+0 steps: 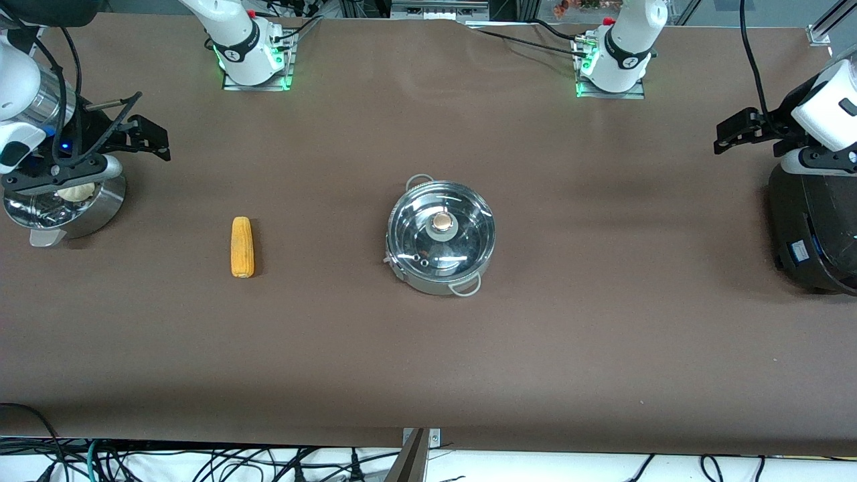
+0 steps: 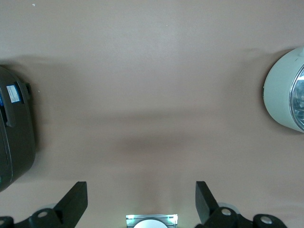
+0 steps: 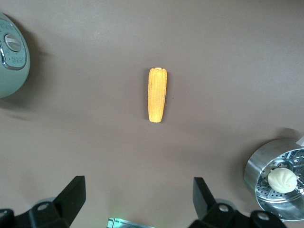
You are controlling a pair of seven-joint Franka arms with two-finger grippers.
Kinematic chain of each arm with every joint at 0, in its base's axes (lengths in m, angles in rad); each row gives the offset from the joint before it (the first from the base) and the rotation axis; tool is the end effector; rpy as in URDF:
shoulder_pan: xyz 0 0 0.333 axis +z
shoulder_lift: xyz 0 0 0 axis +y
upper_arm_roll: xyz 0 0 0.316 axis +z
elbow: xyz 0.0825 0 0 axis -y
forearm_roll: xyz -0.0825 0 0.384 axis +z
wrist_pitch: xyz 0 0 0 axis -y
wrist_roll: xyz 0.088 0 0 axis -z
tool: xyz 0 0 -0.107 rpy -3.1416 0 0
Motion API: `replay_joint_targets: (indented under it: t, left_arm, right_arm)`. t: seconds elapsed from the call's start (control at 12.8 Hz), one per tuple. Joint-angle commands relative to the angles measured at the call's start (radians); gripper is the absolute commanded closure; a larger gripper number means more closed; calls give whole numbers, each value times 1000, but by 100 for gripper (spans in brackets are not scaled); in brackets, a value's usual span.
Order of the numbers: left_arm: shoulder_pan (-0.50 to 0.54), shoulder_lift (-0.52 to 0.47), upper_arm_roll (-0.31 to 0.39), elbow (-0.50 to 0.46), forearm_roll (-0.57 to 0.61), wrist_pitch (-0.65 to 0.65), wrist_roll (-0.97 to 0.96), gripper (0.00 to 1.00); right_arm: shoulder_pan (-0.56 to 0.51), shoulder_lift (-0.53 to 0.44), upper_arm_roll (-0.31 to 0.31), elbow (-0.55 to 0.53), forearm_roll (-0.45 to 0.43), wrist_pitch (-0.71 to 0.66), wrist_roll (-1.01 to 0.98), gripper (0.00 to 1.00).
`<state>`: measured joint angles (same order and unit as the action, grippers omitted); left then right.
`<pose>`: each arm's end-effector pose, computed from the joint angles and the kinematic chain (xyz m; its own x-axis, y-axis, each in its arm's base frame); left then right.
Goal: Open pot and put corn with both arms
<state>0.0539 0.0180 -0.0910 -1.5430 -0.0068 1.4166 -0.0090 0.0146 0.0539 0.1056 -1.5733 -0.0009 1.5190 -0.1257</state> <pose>0.5426 -0.0205 0.6152 0.9892 -0.0290 -0.1439 -0.0282 -0.9996 0.0071 0.5594 0.0659 0.5891 0.9642 0.2431 -0.1062 0.2426 -0.9700 -0.0182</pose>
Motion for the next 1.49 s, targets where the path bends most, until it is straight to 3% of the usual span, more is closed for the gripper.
replay_joint_targets:
  t: [0.0, 0.63, 1.41]
  left_arm:
    - [7, -1, 1, 18, -12, -16, 27, 0]
    - [7, -1, 1, 18, -12, -18, 27, 0]
    - [7, 0, 2, 18, -13, -19, 29, 0]
  right_arm:
    - [-2, -19, 3, -4, -14, -4, 33, 0]
    - [-2, -20, 0, 78, -22, -3, 60, 0]
    - [-4, -8, 2, 81, -18, 3, 60, 0]
